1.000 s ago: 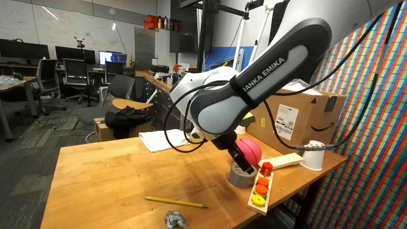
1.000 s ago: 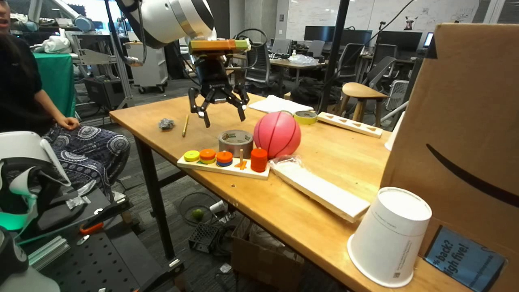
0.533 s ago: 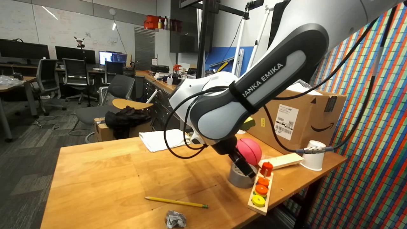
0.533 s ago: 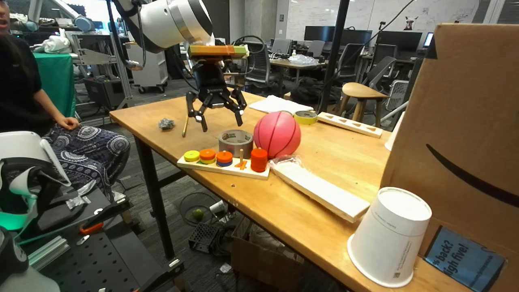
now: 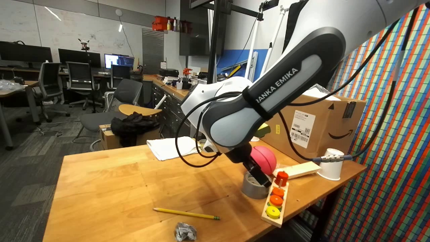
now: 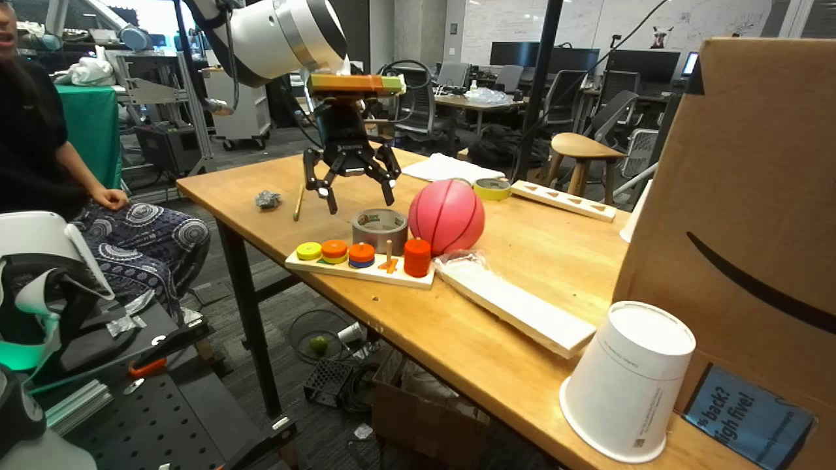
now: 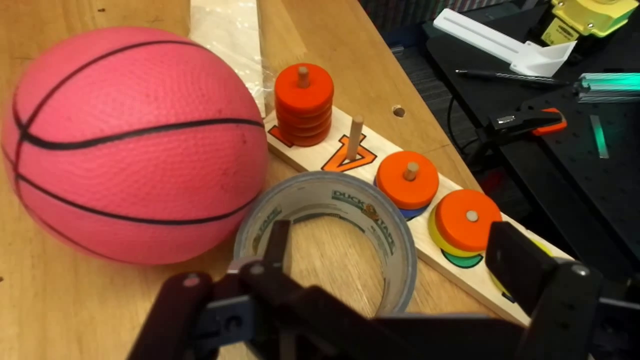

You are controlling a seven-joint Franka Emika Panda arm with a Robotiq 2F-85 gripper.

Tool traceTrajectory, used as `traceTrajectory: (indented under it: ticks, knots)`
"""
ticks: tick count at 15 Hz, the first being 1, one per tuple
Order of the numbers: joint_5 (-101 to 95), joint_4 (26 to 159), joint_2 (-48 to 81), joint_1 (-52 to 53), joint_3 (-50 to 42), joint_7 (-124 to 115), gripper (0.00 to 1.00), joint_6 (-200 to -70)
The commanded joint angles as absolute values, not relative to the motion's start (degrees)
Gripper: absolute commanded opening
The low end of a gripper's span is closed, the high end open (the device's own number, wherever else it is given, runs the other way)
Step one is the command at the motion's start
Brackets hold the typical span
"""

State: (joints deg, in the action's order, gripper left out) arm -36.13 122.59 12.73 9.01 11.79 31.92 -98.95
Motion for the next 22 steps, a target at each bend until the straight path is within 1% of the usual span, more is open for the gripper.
traceTrajectory:
  ticks: [1,6,11,15,18,22]
  knots:
    - [-36.09,121.14,12.86,8.30,11.03,33.85,1.00,-99.10]
    - [-36.42,117.90,15.15,7.15,9.77,35.18,1.00,-99.89]
    - [-39.86,111.08,19.41,6.78,8.29,36.84,1.00,-98.09]
    - [-49.68,106.38,21.20,8.32,6.76,27.18,1.00,-97.57]
    - [-54.67,106.62,21.52,8.83,6.68,19.11,1.00,-96.98]
    - [-53.64,111.72,18.92,9.69,8.00,11.95,1.00,-93.98]
